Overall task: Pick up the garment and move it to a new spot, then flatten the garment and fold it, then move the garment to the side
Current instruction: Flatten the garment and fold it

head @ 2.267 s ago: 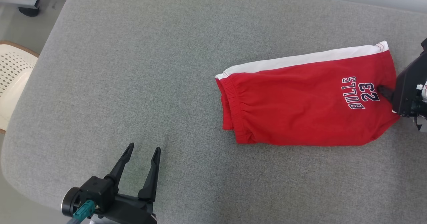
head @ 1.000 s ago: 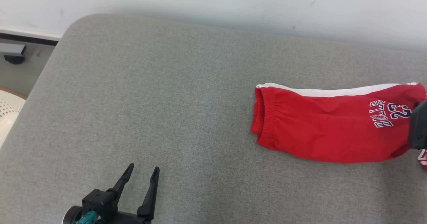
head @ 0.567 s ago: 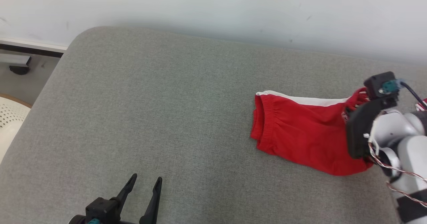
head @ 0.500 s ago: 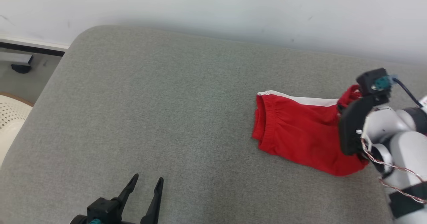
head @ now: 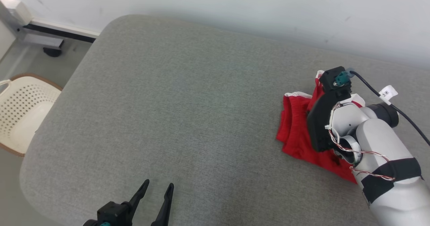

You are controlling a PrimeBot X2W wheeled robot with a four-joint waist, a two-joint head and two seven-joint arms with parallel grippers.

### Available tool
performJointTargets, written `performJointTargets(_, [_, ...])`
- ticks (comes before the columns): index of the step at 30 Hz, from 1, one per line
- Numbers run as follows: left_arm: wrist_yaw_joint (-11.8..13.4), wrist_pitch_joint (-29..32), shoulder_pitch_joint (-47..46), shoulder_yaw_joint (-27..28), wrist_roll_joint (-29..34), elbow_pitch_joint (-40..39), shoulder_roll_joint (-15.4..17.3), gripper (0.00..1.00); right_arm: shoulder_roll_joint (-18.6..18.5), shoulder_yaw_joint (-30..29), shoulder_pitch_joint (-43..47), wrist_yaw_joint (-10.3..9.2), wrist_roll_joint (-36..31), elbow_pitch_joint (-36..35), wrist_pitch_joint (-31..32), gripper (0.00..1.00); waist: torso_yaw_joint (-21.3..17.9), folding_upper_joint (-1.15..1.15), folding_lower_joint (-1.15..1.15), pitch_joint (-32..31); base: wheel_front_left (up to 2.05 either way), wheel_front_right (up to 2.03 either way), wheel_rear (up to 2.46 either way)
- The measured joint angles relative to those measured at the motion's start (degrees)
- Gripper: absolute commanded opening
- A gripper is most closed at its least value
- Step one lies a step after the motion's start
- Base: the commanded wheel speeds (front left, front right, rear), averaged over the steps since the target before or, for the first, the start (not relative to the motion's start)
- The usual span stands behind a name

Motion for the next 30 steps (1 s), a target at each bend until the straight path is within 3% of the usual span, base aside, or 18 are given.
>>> performJointTargets(6, [-0.16,-0.32,-0.01,-0.03,-0.1,0.6,-0.35,1.0,0.98,2.21,-2.03,0.0,1.76,3.92,-1.31,0.03,1.73,0.0,0.0,0.37,0.0,0.0,0.0])
performJointTargets(7, [-0.16,-0.33,-0.02,-0.04,-0.1,0.66,-0.45,1.0,1.23,2.38,-2.14,0.0,2.19,4.28,-1.78,0.82,1.86,0.0,0.0,0.42,0.0,0.0,0.0])
performJointTargets(8, [-0.16,-0.34,-0.03,-0.05,-0.11,0.71,-0.52,1.0,1.46,2.5,-2.29,0.0,2.94,4.46,-1.96,1.0,1.94,0.0,0.0,0.46,0.0,0.0,0.0])
performJointTargets(12, [-0.05,-0.57,-0.08,0.18,-0.44,1.04,-0.49,1.0,1.42,4.71,-2.57,0.0,7.15,3.24,-1.76,1.0,1.75,0.0,0.0,0.19,0.0,0.0,0.0])
performJointTargets(19, [0.52,-0.82,0.23,0.99,-0.59,0.78,0.36,1.0,-2.45,4.93,-2.71,0.0,12.91,-4.86,-5.06,1.0,0.01,0.0,0.0,-0.62,0.0,0.0,0.0])
performJointTargets(30, [0.84,-0.67,0.28,0.77,-0.6,0.11,0.85,1.0,-8.7,-1.02,2.96,0.0,7.48,-8.76,-9.32,1.0,-2.32,0.0,0.0,-2.14,0.0,0.0,0.0])
